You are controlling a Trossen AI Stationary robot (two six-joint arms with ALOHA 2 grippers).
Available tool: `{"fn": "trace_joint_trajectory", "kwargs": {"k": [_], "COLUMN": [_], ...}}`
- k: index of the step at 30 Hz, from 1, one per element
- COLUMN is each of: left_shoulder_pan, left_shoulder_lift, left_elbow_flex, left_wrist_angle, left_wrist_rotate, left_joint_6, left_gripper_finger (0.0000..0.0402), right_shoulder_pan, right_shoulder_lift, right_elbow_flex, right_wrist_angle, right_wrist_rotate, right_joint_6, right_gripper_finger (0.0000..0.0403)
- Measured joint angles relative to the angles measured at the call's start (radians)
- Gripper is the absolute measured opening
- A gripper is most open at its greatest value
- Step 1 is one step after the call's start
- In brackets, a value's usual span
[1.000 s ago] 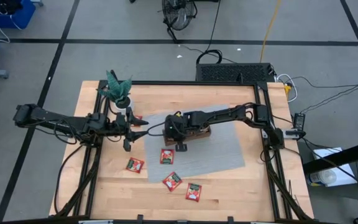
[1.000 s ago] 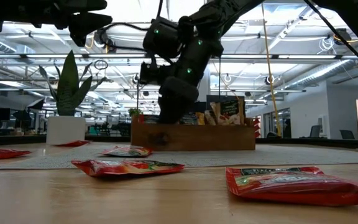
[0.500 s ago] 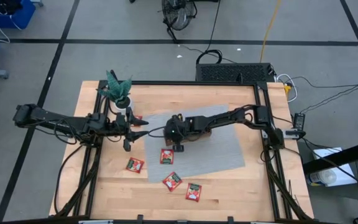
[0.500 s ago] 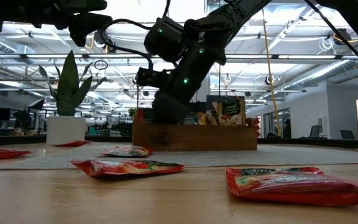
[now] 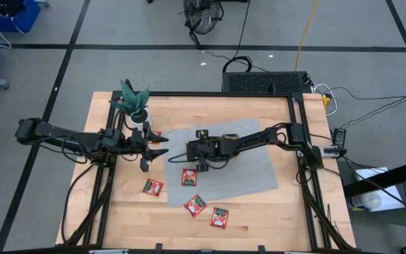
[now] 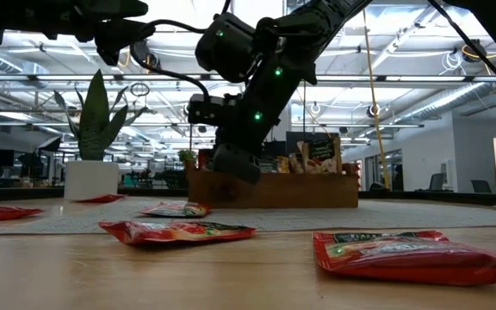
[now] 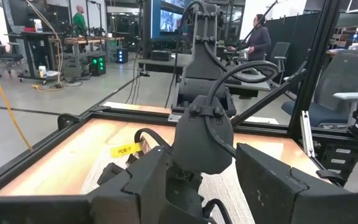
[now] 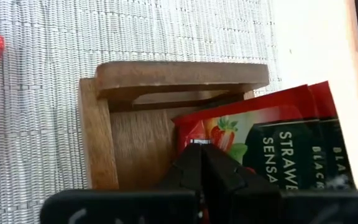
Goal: Pick & Place Tea
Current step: Put the red tea into the left part of the wooden organizer
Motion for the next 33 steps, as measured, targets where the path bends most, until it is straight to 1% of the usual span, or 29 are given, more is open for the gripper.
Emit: {"fn": "trace_joint_trajectory", "kwargs": {"k": [13, 23, 33], "left_shoulder_pan": [0.0, 0.0, 0.0], "left_shoulder_lift": [0.0, 0.0, 0.0], "left_elbow_flex": [0.0, 0.0, 0.0], "left_wrist_angle": [0.0, -0.001, -0.002], "left_wrist_rotate": [0.0, 0.0, 0.0], "left_joint_6": [0.0, 0.0, 0.0], "left_gripper_finger": [0.0196, 0.0196, 0.0196], "right_shoulder_pan": [0.023, 0.032, 0.063], "right_shoulder_lift": [0.0, -0.001, -0.073], "right_elbow_flex": [0.0, 0.0, 0.001], "right_wrist_angle": [0.048, 0.048, 0.031], "right_wrist_rotate": [-0.005, -0.004, -0.004], "right_joint_6": [0.002, 0.005, 0.028], "right_gripper_finger": [0.0, 0.0, 0.0]}}
